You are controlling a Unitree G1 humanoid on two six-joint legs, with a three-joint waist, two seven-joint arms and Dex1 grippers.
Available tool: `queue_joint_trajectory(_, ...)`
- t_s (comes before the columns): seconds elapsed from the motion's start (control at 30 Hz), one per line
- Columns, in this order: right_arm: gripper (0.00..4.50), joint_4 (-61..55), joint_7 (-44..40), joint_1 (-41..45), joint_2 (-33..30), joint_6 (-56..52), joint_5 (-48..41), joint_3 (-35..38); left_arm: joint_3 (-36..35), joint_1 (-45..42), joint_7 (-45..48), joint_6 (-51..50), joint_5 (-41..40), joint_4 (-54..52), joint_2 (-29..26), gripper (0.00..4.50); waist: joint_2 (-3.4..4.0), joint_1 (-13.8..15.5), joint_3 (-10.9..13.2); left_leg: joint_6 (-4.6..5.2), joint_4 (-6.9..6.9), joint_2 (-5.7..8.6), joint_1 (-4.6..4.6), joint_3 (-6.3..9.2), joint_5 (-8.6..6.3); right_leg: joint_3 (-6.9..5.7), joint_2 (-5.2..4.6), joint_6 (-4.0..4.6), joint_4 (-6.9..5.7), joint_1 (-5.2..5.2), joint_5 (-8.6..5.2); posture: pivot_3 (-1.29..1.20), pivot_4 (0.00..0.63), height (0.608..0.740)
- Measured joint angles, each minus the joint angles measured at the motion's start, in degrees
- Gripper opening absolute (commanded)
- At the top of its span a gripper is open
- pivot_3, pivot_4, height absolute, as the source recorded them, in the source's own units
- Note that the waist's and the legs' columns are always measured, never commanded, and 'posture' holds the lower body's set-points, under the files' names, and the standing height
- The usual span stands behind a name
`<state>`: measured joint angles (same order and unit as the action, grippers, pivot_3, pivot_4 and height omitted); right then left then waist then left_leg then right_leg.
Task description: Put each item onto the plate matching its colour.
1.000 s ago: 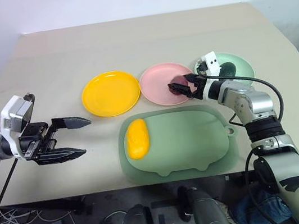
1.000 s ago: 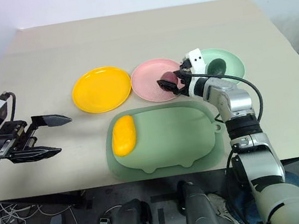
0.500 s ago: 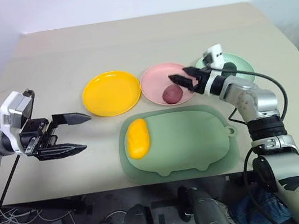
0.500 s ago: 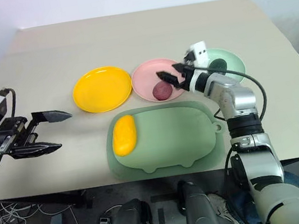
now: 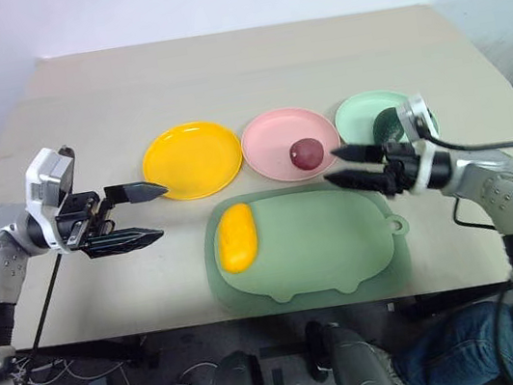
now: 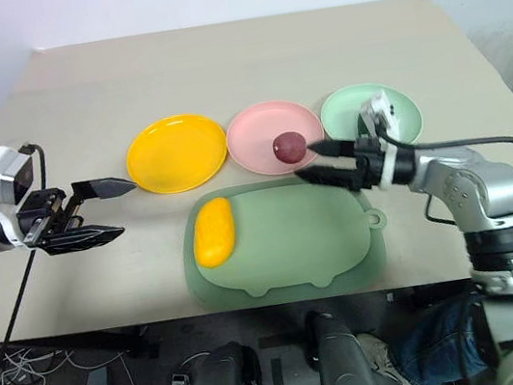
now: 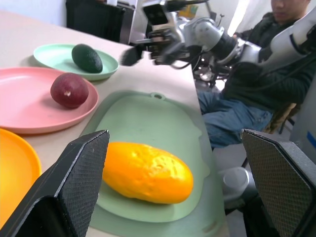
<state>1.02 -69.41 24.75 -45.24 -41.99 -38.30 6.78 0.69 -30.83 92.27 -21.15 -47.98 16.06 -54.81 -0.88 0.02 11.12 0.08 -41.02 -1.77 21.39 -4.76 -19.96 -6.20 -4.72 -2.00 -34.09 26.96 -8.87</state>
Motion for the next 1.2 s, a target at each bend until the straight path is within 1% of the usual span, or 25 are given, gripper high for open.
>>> queue_joint_trajectory(0.07,4.46,3.71,-3.35,0.34,-2.72,3.51,2.42,-0.09,-0.01,-0.05,0.0,-0.17,0.15,0.0,0.15,4.5,0.0,-0.04,0.0,0.0,0.0,0.0,-0.02,0.0,0.0,0.0,0.01,0.0,0.02,0.0,0.0,0.0,0.15,0.74)
queue_joint_trajectory(0.13,4.46,5.72,-5.53,0.65,-3.72,6.48,4.34,-0.19,-0.01,-0.31,0.0,-0.88,0.64,0.0,0.61,4.5,0.0,0.01,0.0,0.0,0.0,-0.01,-0.02,0.01,0.0,0.0,0.02,0.01,0.03,0.0,-0.01,0.0,0.15,0.74)
queue_joint_trajectory(0.3,4.46,5.93,-12.77,-0.06,-7.62,11.33,6.54,-1.78,-0.41,-0.87,-1.52,-3.21,3.17,0.09,2.08,4.5,0.0,0.45,0.0,-0.01,-0.03,-0.01,0.0,-0.01,0.01,0.0,0.0,0.0,0.03,0.01,0.0,0.0,0.15,0.74)
queue_joint_trajectory(0.47,4.46,7.76,-16.61,0.27,-9.01,13.7,7.74,-1.89,-0.42,-1.08,-3.21,-7.93,4.87,0.0,2.97,4.5,-0.01,0.68,0.0,-0.02,-0.07,0.0,-0.01,0.0,0.01,0.0,0.0,0.0,0.03,-0.01,0.0,0.0,0.15,0.74)
queue_joint_trajectory(0.57,4.46,8.9,-16.54,1.02,-9.0,13.67,8.36,-2.14,-0.36,-2.66,-5.24,-14.55,4.8,-0.01,3.54,4.5,-0.01,0.75,0.0,-0.02,-0.1,0.0,0.0,0.02,0.01,0.0,-0.01,0.0,0.02,-0.01,0.0,0.0,0.15,0.74)
queue_joint_trajectory(0.63,4.46,8.82,-16.23,1.09,-8.66,13.6,8.36,-2.14,-0.26,-3.8,-8.41,-20.74,4.63,-1.35,4.39,4.5,-0.01,0.73,0.0,-0.03,-0.09,0.0,-0.02,0.02,0.01,0.0,-0.01,-0.01,0.0,-0.05,0.0,0.0,0.15,0.74)
queue_joint_trajectory(0.7,4.46,8.82,-15.75,1.07,-8.42,13.49,8.38,-2.14,0.81,-3.57,-11.14,-26.18,4.62,-3.56,5.01,4.5,-0.01,0.68,0.0,-0.26,-0.09,0.0,-0.02,0.02,0.14,0.0,-0.01,-0.01,-0.02,-0.06,0.0,0.0,0.15,0.74)
queue_joint_trajectory(0.87,4.46,8.83,-14.4,1.12,-7.56,13.26,8.4,-2.14,0.61,-3.1,-17.84,-34.91,4.5,-7.18,6.44,4.5,-0.02,0.66,0.0,-0.27,-0.09,-0.01,-0.03,0.04,0.15,0.0,0.01,0.0,-0.01,-0.05,0.0,0.0,0.15,0.74)
queue_joint_trajectory(1.07,4.46,8.9,-12.79,1.81,-5.65,13.02,8.55,-2.16,0.47,-2.64,-22.76,-43.38,3.39,-13.02,6.01,4.5,-0.03,0.69,0.0,-0.29,-0.09,0.0,-0.03,0.06,0.16,0.01,0.0,0.0,-0.01,-0.06,0.0,0.0,0.15,0.74)
queue_joint_trajectory(1.2,4.46,8.89,-11.87,1.85,-4.96,12.57,8.59,-2.17,0.23,-4.08,-27.64,-52.17,2.43,-13.94,5.81,4.5,-0.03,0.73,0.0,-0.3,-0.1,0.01,-0.03,0.08,0.17,0.01,-0.01,-0.01,-0.02,-0.07,0.0,0.0,0.15,0.74)
